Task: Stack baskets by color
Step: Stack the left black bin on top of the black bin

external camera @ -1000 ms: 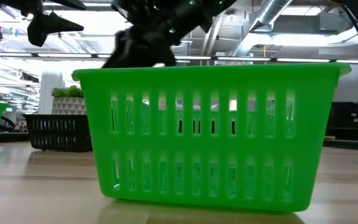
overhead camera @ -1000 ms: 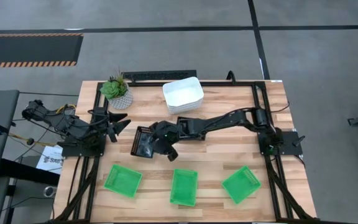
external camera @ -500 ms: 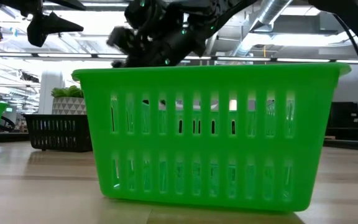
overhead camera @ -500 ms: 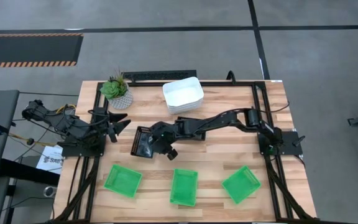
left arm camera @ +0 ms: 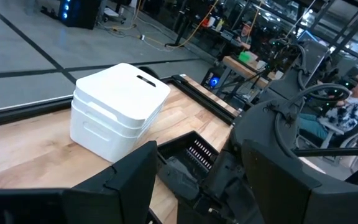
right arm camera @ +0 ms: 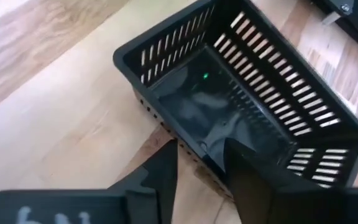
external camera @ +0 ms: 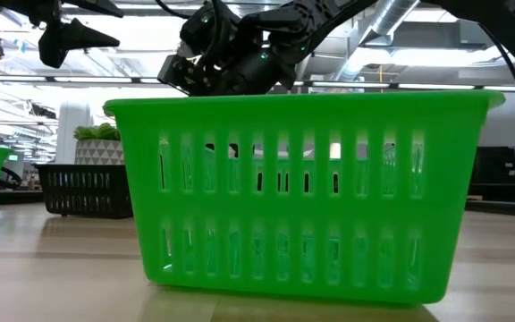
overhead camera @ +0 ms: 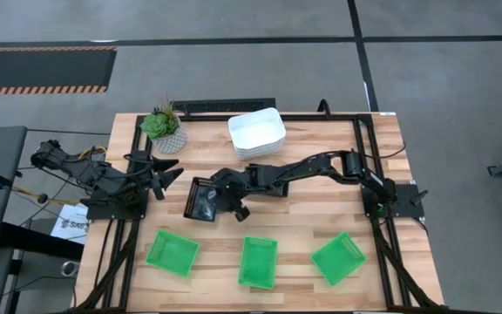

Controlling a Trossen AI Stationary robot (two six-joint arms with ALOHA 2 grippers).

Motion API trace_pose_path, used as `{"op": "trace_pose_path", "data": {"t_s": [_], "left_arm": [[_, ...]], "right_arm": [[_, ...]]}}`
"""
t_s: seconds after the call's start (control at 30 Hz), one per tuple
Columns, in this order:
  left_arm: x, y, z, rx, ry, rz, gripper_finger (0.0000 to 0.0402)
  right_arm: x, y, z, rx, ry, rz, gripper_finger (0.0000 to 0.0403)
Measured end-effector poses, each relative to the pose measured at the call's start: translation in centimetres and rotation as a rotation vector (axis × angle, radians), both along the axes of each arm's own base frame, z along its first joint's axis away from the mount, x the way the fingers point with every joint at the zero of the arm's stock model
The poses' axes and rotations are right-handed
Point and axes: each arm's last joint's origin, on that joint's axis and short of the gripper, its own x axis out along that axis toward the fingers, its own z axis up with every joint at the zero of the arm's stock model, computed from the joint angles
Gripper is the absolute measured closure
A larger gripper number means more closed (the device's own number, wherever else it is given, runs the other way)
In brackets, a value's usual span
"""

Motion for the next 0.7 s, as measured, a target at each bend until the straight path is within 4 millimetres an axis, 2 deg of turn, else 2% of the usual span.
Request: {"op": "trace_pose_path", "data": {"t_s": [0.23, 0.43, 0.7], "left_arm": [[0.0, 0.0, -0.02, 0.004, 0.004, -0.004, 0.0178], [0.0, -0.01, -0.02, 0.006, 0.005, -0.005, 0.0178], [0.0, -0.01, -0.01, 0.023, 0.013, -0.008, 0.0178]], "right_arm": [[0.0, -0.01, 0.02, 0.039, 0.009, -0.051, 0.0317], [0.08, -0.12, 0.13, 0.095, 0.011, -0.169, 0.0387], [0.39, 0.54, 0.76, 0.111, -0.044, -0.231, 0.0398]]}}
